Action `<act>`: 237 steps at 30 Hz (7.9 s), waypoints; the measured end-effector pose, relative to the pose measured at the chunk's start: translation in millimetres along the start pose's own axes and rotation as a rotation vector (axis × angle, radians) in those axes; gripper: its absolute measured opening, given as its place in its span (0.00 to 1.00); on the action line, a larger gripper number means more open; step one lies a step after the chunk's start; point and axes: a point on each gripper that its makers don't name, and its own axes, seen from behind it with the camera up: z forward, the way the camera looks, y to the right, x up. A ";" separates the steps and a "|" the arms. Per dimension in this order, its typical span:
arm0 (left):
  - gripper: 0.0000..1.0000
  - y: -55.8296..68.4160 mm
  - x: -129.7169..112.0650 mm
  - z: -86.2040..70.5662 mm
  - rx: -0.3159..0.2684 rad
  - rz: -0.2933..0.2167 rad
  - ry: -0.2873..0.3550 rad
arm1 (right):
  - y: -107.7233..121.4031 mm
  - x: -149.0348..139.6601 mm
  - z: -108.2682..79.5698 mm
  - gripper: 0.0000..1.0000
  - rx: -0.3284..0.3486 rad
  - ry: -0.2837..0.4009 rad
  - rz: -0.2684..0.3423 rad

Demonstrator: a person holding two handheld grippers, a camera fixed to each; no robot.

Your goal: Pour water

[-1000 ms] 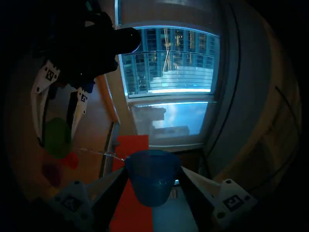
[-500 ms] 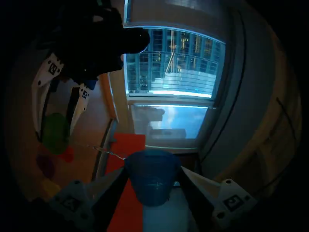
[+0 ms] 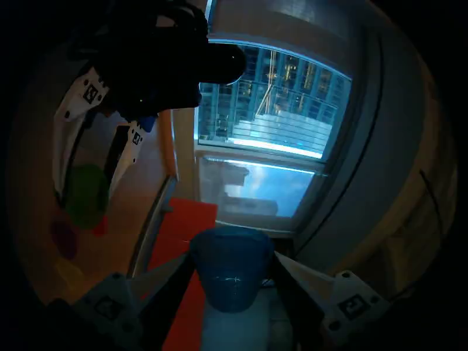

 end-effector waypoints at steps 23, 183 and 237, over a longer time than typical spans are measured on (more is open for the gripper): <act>0.88 -2.4 5.5 -2.1 0.010 -0.001 0.013 | -4.2 -0.7 -9.3 0.90 0.016 0.003 0.267; 0.88 -33.1 -122.7 -1.9 0.045 0.033 -0.385 | -287.9 -42.8 -147.2 0.91 0.510 -0.311 1.567; 0.89 -31.8 -191.7 -2.0 0.021 0.008 -0.483 | -348.3 -33.0 -156.2 0.91 0.599 -0.384 1.574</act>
